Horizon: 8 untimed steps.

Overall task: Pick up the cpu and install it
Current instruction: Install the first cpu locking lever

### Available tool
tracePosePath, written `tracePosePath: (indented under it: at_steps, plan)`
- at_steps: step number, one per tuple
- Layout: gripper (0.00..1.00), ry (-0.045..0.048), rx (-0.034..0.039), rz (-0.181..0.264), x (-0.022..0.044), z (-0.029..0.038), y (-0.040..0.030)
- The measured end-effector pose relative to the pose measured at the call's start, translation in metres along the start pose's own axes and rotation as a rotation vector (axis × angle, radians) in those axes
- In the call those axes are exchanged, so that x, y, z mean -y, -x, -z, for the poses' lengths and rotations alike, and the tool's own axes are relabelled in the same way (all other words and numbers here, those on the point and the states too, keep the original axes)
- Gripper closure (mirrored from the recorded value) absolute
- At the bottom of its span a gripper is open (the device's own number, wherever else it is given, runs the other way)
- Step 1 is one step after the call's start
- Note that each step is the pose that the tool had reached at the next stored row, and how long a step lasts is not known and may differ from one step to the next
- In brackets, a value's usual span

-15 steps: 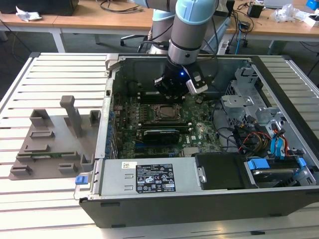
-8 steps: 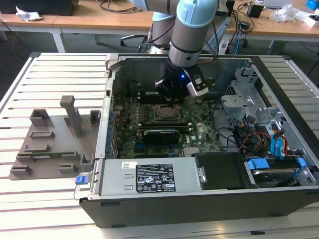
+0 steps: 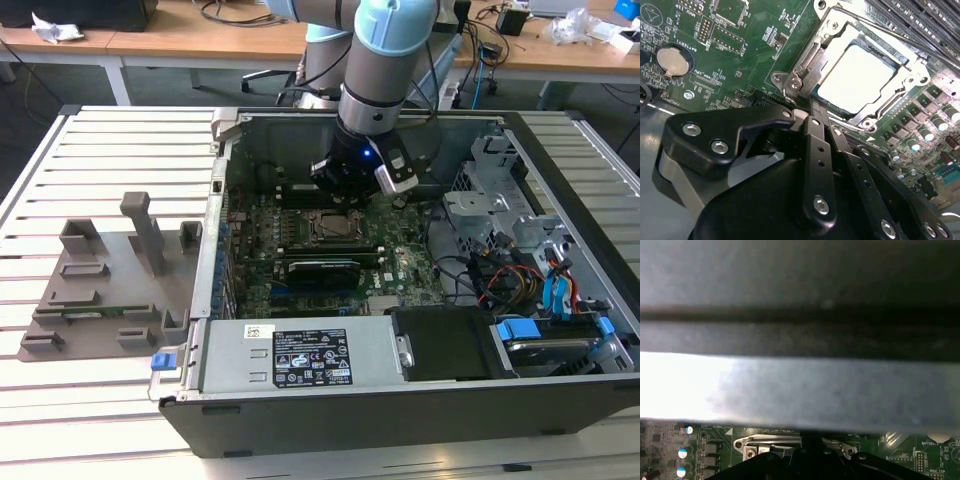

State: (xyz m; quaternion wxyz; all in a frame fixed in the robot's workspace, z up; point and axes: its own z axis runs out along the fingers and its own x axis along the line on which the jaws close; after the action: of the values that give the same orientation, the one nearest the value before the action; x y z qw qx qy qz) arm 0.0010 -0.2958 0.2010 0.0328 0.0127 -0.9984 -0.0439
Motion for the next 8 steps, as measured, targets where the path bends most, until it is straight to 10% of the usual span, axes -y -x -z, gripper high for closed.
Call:
tracePosePath:
  at_steps: [6, 8]
  plan:
    - [0.89, -0.0069, 0.0010, 0.000, -0.0009, 0.0163, -0.0010]
    - [0.89, -0.0357, 0.0005, -0.002, 0.0039, 0.0181, -0.0012]
